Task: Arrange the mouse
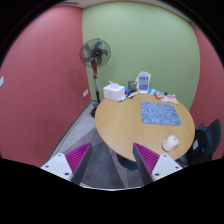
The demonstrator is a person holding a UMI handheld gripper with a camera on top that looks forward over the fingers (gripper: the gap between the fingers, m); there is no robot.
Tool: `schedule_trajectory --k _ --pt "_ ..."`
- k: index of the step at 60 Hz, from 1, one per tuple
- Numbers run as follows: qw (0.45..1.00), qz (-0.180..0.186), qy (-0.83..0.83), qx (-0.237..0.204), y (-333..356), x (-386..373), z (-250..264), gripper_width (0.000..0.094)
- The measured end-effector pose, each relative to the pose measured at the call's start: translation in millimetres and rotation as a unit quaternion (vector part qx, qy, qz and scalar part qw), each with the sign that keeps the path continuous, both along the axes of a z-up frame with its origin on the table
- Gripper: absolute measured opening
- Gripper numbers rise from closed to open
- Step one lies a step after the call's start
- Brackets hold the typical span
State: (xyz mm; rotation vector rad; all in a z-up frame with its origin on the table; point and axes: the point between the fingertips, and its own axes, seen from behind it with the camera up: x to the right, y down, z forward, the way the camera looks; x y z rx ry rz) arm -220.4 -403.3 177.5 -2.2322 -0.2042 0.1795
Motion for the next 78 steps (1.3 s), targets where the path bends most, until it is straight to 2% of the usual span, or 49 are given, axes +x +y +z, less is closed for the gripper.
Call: schedule_trajectory --k 9,15,25,39,46,55,58,63,66,67,71,78 --pt "1.000 0.006 -0.009 -0.019 -8.1 66.4 -61.4 0.0829" --pt "1.000 -0.004 -0.023 -0.019 6.1 119.5 -100.9 0.0833" --pt "0.998 -0.054 -0.029 -0.012 45.3 193.9 -145.1 0.0837" --pt "0.993 -0.117 0.016 -0.017 107.9 245.9 -176.9 0.0834" --pt "0.991 -0.133 0.022 -0.019 131.6 260.9 -183.4 0.0832" --pt "0.990 -0.136 0.017 -0.018 160.2 264.4 -181.1 0.0830" --pt "0.990 -0.139 0.010 -0.015 170.5 263.6 -183.0 0.0805" --pt "0.989 -0.145 -0.028 -0.012 181.5 268.7 -187.2 0.0697" --pt "0.988 -0.144 -0.047 -0.005 186.1 271.2 -186.0 0.0595" --pt "0.989 -0.142 -0.048 -0.006 187.0 269.8 -186.9 0.0529" --pt "0.988 -0.145 -0.049 -0.006 189.8 267.5 -186.8 0.0510" --pt "0.986 -0.154 -0.059 -0.008 187.5 268.8 -185.1 0.0423"
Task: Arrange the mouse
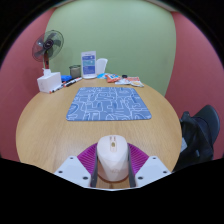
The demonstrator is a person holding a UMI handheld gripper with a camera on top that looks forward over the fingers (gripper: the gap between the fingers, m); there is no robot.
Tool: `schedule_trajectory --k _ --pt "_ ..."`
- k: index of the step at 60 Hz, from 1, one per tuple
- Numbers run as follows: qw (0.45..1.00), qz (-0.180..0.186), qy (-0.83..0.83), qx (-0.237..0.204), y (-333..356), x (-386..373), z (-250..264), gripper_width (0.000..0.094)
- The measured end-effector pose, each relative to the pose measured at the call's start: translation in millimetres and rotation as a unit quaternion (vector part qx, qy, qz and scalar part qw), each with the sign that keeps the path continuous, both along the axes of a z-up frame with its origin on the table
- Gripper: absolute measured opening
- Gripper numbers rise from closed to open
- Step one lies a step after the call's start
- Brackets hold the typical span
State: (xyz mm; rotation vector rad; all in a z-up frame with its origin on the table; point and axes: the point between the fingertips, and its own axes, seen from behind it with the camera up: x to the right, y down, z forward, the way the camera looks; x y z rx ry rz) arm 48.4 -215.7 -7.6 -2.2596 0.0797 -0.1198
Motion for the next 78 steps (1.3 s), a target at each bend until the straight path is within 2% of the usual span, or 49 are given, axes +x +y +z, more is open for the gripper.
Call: schedule_trajectory --k 6,10,19,24,30,35,42,49,58,62,64,66,67,69,72,78 --pt "1.000 0.003 -0.001 -0.010 -5.6 -6.2 4.1 0.0401" --pt "1.000 0.006 -0.003 -0.002 -8.0 -10.3 28.9 0.0386" --pt "0.998 0.016 0.011 0.061 18.2 -22.5 130.0 0.0386" --pt "0.993 0.031 0.006 0.109 60.7 -22.4 186.3 0.0385" --pt "0.988 0.042 0.015 0.149 127.8 -15.1 222.4 0.0385" --pt "0.988 0.041 0.018 0.147 184.0 -2.5 213.6 0.0384" --pt "0.993 0.039 0.031 0.104 237.3 5.5 139.3 0.0383" --pt "0.998 0.045 0.034 0.039 257.3 10.0 71.2 0.0386" --pt "0.998 0.047 0.039 -0.001 259.0 8.2 12.5 0.0452" --pt "0.998 0.049 0.039 -0.015 255.2 7.3 2.5 0.0508" --pt "0.998 0.054 0.037 -0.021 253.0 6.5 2.5 0.0566" --pt "0.998 0.055 0.032 -0.020 250.9 5.9 4.5 0.0665" --pt "0.998 0.057 0.029 -0.018 249.9 5.6 6.9 0.0685" --pt "0.998 0.061 0.022 -0.014 247.8 5.9 13.8 0.0869" --pt "0.998 0.065 0.011 -0.005 243.9 8.6 28.3 0.0823" --pt "0.999 0.051 0.010 0.005 222.1 6.2 56.7 0.0842"
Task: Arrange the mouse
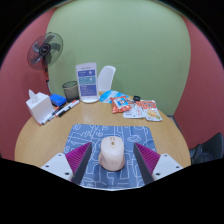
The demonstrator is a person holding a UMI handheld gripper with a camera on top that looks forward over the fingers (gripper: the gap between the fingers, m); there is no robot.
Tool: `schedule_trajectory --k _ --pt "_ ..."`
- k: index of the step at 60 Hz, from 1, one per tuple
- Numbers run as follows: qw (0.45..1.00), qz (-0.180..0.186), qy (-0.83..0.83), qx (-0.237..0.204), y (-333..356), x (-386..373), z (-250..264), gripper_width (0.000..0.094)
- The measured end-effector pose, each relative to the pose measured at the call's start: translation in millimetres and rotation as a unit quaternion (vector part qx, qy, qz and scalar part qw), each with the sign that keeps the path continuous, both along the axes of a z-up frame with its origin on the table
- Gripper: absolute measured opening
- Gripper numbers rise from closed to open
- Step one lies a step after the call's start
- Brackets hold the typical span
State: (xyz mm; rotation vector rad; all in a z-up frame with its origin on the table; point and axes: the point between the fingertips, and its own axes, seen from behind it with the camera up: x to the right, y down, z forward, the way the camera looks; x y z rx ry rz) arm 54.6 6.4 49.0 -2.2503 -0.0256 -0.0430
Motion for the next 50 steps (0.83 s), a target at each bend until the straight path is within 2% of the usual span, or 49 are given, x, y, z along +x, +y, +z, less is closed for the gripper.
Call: schedule_trajectory --k 14,22,36,50 --pt "0.998 -0.037 -0.026 0.042 -90.7 -10.3 88.1 0.0854" --pt "0.997 -0.052 -0.023 0.052 -155.5 -27.3 119.1 0.0839" --pt "0.996 -0.056 -0.039 0.057 -247.7 -53.2 146.4 0.0840" --pt "0.996 -0.059 -0.037 0.052 -281.6 -62.0 148.3 0.0842"
